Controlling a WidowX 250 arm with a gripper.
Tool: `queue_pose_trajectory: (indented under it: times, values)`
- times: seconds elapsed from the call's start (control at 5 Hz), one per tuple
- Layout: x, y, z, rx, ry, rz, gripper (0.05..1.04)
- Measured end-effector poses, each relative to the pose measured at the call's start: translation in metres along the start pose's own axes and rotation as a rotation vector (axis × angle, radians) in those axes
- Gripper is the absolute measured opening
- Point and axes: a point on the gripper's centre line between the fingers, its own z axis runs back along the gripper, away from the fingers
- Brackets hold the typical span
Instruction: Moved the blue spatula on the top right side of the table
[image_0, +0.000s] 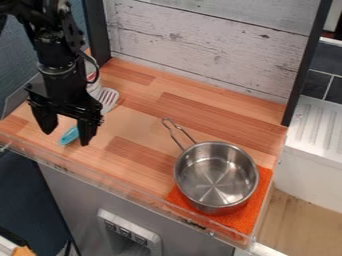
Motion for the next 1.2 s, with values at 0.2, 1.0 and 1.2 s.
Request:
queue_pose_trajectory:
  times: [0.2,1.0,1.2]
  values:
    - [0.008,0.005,-0.006,0.039,-0.018,0.023,1.000]
    - [0.018,0.013,-0.034,-0.036,-0.028,0.036,0.656]
    - [0.018,0.012,-0.034,-0.041,-0.034,0.017,0.370]
